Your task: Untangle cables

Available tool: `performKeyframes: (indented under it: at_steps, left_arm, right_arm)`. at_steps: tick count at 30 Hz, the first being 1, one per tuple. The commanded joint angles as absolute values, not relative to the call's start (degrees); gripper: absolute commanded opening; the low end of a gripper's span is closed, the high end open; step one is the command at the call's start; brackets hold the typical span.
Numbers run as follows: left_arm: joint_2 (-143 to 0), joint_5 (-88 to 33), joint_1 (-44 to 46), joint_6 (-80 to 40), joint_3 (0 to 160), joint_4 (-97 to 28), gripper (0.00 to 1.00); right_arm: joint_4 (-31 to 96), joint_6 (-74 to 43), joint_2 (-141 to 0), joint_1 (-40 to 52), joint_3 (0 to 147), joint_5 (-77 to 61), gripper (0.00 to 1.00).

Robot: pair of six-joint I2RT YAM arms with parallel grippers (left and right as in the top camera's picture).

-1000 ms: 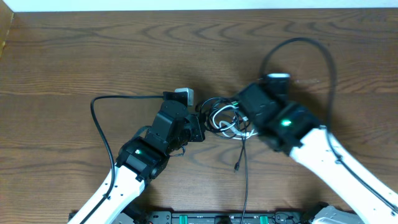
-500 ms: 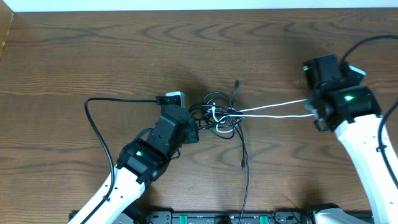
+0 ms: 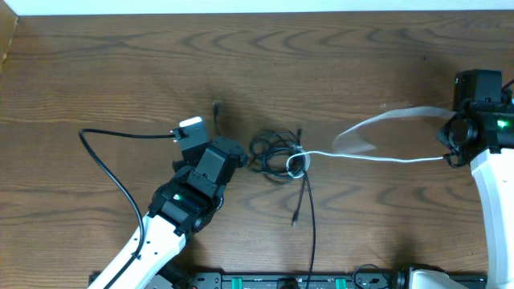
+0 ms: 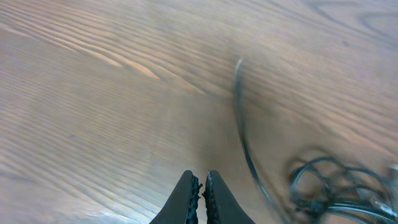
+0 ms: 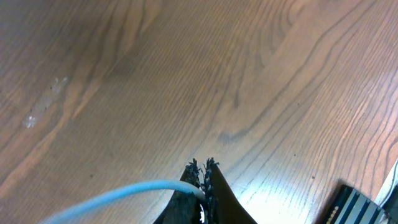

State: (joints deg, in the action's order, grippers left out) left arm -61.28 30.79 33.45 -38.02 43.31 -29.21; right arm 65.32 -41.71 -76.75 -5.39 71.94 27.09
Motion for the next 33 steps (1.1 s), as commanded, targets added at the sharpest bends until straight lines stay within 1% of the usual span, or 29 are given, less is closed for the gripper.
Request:
performKeyframes:
  at_steps: [1,5,7,8,9,12,13,14,16,18,20,26,30,33]
  left_arm:
    - [-60.7,38.4,33.2,-40.0,43.7,-29.3,0.07]
    - [-60.7,37.7,33.2,-41.3,43.7,-29.3,0.08]
    - [-60.7,34.3,33.2,-41.3,43.7,-29.1,0.08]
    - [-60.7,31.4,33.2,-41.2,43.7,-28.9,0.09]
    - [-60.7,27.3,33.2,-41.2,43.7,-28.6,0.16]
    - [-61.2,16.1,33.2,-41.2,43.7,-26.9,0.42]
    - [-61.6,12.4,33.2,-41.2,43.7,-26.1,0.49]
    - [-62.2,9.4,33.2,-41.2,43.7,-25.3,0.63]
    - [-63.8,3.3,33.2,-41.3,43.7,-23.4,0.77]
    - [-66.3,-1.7,33.2,-42.4,43.7,-21.3,0.82]
    - [-69.1,-3.7,33.2,-45.1,43.7,-19.9,0.84]
    - [-78.7,-4.6,33.2,-56.6,43.7,-17.0,0.84]
    - [-84.2,-8.1,33.4,-56.9,43.7,-12.2,0.84]
    - [-88.8,-8.2,34.5,-56.2,43.7,-7.8,0.84]
  right_arm:
    - [65.1,-42.6,-74.5,-5.8,72.8,29.7,0.01]
    - [64.5,-42.5,-73.3,-5.8,72.8,27.9,0.01]
    - [63.2,-40.0,-72.7,-5.7,72.8,24.0,0.01]
    - [62.2,-38.0,-72.4,-5.7,72.8,21.6,0.01]
    - [61.3,-36.6,-72.1,-5.8,72.8,19.6,0.01]
    - [59.1,-33.0,-71.4,-5.8,72.8,14.4,0.01]
    - [58.8,-32.9,-71.1,-5.8,72.8,14.2,0.01]
    - [58.7,-32.9,-71.0,-5.8,72.8,14.2,0.01]
    - [58.7,-32.9,-70.5,-5.8,72.8,14.2,0.01]
    - [58.7,-32.9,-69.9,-5.8,72.8,14.2,0.01]
    - [58.7,-32.9,-69.2,-5.8,72.8,14.2,0.01]
    - [58.7,-32.9,-67.6,-5.8,72.8,14.2,0.01]
    - [58.9,-32.9,-67.6,-5.7,72.8,14.2,0.01]
    - [59.0,-32.9,-67.6,-5.7,72.8,14.1,0.01]
